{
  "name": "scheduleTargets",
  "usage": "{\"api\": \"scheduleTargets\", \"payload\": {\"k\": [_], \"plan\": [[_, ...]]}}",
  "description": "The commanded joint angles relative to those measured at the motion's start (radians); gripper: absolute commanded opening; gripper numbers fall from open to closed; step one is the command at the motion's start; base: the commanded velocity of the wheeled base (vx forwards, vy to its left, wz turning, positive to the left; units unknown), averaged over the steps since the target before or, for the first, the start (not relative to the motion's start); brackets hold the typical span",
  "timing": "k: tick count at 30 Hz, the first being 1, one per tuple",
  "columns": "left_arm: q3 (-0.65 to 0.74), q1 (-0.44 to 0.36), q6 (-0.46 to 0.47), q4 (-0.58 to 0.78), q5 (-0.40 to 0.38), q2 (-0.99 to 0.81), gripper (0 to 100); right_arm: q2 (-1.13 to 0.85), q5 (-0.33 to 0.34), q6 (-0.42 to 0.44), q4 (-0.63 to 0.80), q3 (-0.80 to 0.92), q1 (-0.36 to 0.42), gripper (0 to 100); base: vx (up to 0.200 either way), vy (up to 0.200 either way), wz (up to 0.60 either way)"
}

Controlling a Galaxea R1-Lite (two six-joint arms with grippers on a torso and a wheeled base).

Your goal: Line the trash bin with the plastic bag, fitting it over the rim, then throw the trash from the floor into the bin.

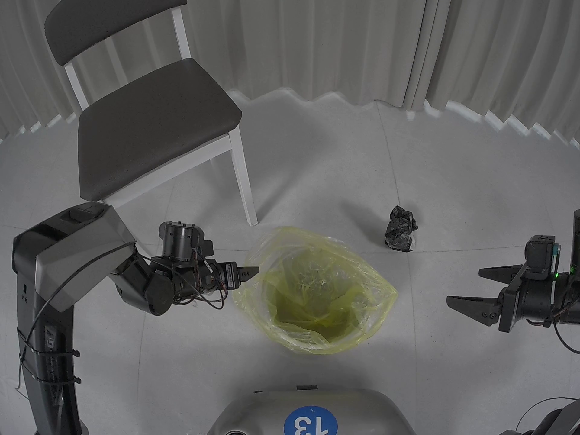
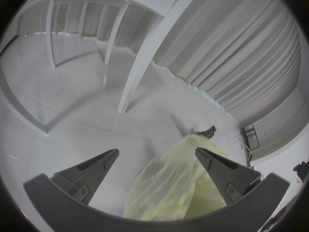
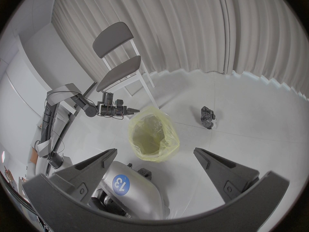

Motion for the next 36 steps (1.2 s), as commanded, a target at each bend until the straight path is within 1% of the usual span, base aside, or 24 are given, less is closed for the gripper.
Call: {"api": "scheduleTargets", "payload": {"k": [1, 4, 6, 10, 13, 16, 24, 26, 33, 36], "plan": [[0.002, 0.014, 0.011, -0.041, 0.000, 0.071, 100, -0.004, 0.001, 0.000, -0.001, 0.001, 0.000, 100, 0.000, 0.000, 0.00], [-0.024, 0.019, 0.020, -0.030, 0.000, 0.096, 100, -0.003, 0.001, 0.000, 0.001, 0.001, 0.000, 100, 0.000, 0.000, 0.00], [-0.070, 0.019, 0.045, -0.018, 0.000, 0.148, 100, 0.000, 0.001, 0.000, 0.002, 0.001, 0.000, 100, 0.000, 0.000, 0.00], [-0.213, 0.019, 0.089, 0.029, 0.005, 0.244, 100, 0.007, 0.001, -0.003, 0.001, 0.004, 0.003, 100, 0.000, 0.000, 0.00], [-0.315, 0.008, 0.091, 0.063, 0.017, 0.315, 100, 0.008, -0.001, -0.007, -0.005, 0.008, 0.003, 100, 0.000, 0.000, 0.00], [-0.363, -0.006, 0.074, 0.068, 0.017, 0.339, 100, 0.011, 0.001, -0.007, -0.005, 0.008, 0.003, 100, 0.000, 0.000, 0.00], [-0.335, 0.003, 0.046, 0.057, 0.017, 0.326, 100, 0.048, -0.001, -0.008, -0.008, 0.010, -0.003, 100, 0.000, 0.000, 0.00], [-0.297, 0.013, 0.031, 0.034, 0.015, 0.292, 100, 0.046, -0.001, -0.007, -0.007, 0.010, -0.004, 100, 0.000, 0.000, 0.00], [-0.162, 0.073, 0.020, -0.024, 0.000, 0.151, 100, 0.042, 0.001, -0.007, -0.007, 0.008, -0.003, 100, 0.000, 0.000, 0.00], [-0.131, 0.079, -0.006, -0.035, -0.005, 0.111, 100, 0.040, 0.001, -0.007, -0.007, 0.010, -0.003, 100, 0.000, 0.000, 0.00]]}}
